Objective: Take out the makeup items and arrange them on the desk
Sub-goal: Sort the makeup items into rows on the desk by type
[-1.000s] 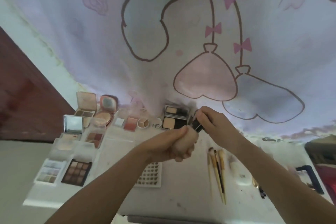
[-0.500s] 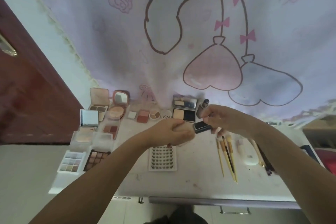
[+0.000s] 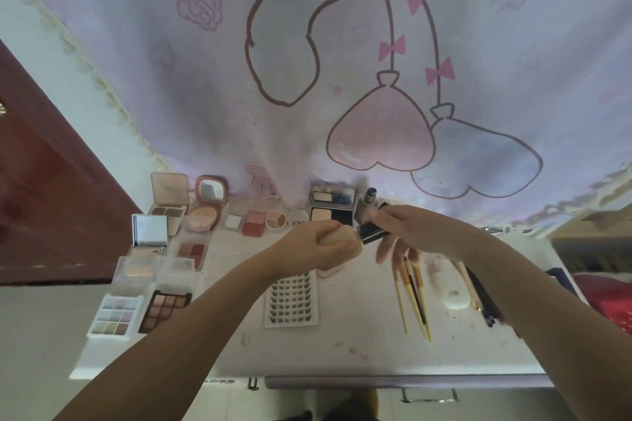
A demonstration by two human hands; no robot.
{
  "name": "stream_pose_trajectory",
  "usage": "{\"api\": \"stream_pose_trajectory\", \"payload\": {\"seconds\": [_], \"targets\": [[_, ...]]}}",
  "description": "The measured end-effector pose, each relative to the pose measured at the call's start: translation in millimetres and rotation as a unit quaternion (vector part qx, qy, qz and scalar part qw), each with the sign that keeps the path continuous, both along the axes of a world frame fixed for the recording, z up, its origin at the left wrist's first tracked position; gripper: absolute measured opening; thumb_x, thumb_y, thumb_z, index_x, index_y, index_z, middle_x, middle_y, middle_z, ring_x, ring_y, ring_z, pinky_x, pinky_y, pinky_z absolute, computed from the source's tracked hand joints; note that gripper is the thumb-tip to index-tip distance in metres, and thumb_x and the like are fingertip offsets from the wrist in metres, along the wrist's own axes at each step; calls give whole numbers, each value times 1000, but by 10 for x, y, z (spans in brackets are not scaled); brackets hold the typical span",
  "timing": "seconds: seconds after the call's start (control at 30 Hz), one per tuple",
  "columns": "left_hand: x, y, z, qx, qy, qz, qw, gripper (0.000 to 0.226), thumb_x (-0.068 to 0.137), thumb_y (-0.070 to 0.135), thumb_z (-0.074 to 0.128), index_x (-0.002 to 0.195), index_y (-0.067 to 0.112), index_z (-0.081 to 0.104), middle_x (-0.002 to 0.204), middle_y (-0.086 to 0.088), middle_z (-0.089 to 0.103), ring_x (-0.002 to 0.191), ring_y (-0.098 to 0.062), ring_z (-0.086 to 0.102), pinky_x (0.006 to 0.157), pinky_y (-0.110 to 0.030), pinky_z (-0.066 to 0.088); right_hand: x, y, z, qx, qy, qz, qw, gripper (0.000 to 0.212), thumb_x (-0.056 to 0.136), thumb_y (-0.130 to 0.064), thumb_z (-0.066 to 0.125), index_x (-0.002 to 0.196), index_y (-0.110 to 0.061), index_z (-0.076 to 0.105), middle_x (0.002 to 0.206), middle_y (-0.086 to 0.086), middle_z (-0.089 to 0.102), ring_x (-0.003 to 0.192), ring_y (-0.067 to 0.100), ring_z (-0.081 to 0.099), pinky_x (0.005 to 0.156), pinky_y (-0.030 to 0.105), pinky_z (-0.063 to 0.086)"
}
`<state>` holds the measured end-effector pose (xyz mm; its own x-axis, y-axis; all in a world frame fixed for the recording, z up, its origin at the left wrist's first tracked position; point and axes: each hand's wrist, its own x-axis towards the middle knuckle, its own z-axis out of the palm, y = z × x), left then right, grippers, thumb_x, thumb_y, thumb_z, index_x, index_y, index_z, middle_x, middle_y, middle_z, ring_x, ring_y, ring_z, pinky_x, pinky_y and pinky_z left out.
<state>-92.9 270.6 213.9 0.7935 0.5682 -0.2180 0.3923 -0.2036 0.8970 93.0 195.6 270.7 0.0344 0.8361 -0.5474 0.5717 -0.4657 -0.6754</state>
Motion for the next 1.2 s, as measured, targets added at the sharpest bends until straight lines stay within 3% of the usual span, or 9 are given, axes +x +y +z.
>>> {"api": "stream_pose_trajectory", "payload": {"seconds": [0.07, 0.1, 0.2, 0.3, 0.7, 0.83, 0.97, 1.07, 1.2], "targets": [[76, -22, 1, -2, -2, -5, 1000, 25, 88, 40, 60, 103, 20, 60, 83, 6, 60, 66, -4, 56, 65, -21, 50, 36, 56, -25, -1, -41, -6, 999, 36, 97, -44, 40, 94, -12, 58, 52, -7, 60, 36, 4, 44, 43, 15, 36], [100, -27, 14, -18, -4, -4, 1000, 28, 89, 40, 59, 104, 17, 60, 81, 6, 59, 62, -1, 55, 61, -18, 48, 72, 65, -30, 11, -43, 1, 999, 33, 97, -40, 44, 93, -11, 58, 52, -7, 56, 36, 2, 39, 41, 14, 34], [91, -8, 35, -102, -23, -26, 994, 24, 92, 41, 55, 93, 18, 62, 73, 6, 58, 55, -1, 54, 55, -20, 44, 242, 34, 19, 70, -45, 61, 995, 16, 96, -26, 50, 106, -16, 57, 73, -1, 57, 45, -1, 46, 44, 11, 37], [61, 26, -6, -144, -39, -46, 988, 19, 88, 43, 56, 86, 25, 63, 73, 4, 57, 59, -7, 51, 57, -23, 44, 444, 30, 67, 102, -18, 84, 991, 17, 94, -18, 53, 111, -21, 57, 90, 2, 62, 64, 3, 53, 54, 15, 44], [322, 14, 2, -85, -22, 41, 995, 45, 78, 55, 64, 105, 19, 62, 82, 8, 62, 69, -4, 60, 60, -16, 47, 780, 44, 28, 156, 13, 54, 986, 10, 95, -16, 53, 100, -20, 60, 72, 0, 62, 60, 10, 55, 53, 23, 45], [393, -28, -55, -66, -8, 54, 996, 38, 86, 43, 61, 109, 13, 60, 85, 3, 60, 69, -7, 58, 61, -17, 50, 825, 11, 70, 162, -31, 76, 983, 9, 95, -20, 52, 98, -22, 60, 65, -8, 58, 52, 3, 51, 51, 15, 43], [423, -75, -56, -63, -3, 53, 997, 20, 88, 37, 58, 103, 25, 57, 87, 4, 59, 75, -12, 60, 66, -21, 52, 850, 25, 101, 176, -41, 74, 981, 9, 95, -19, 51, 98, -21, 59, 63, -9, 57, 47, -2, 50, 48, 12, 42], [412, -79, -63, -63, -19, 68, 996, 33, 87, 37, 60, 110, 13, 60, 85, 2, 58, 68, -6, 57, 60, -17, 49, 886, 22, 57, 168, -26, 58, 984, 10, 96, -18, 51, 99, -18, 60, 69, -4, 59, 51, 0, 52, 50, 14, 44], [393, -73, -100, -65, -27, 76, 995, 58, 76, 57, 66, 109, 11, 60, 83, 2, 59, 61, 1, 57, 57, -15, 48, 903, 11, 42, 157, -19, 67, 985, 9, 95, -18, 51, 98, -20, 60, 67, -4, 59, 50, 0, 51, 49, 13, 43]]}}
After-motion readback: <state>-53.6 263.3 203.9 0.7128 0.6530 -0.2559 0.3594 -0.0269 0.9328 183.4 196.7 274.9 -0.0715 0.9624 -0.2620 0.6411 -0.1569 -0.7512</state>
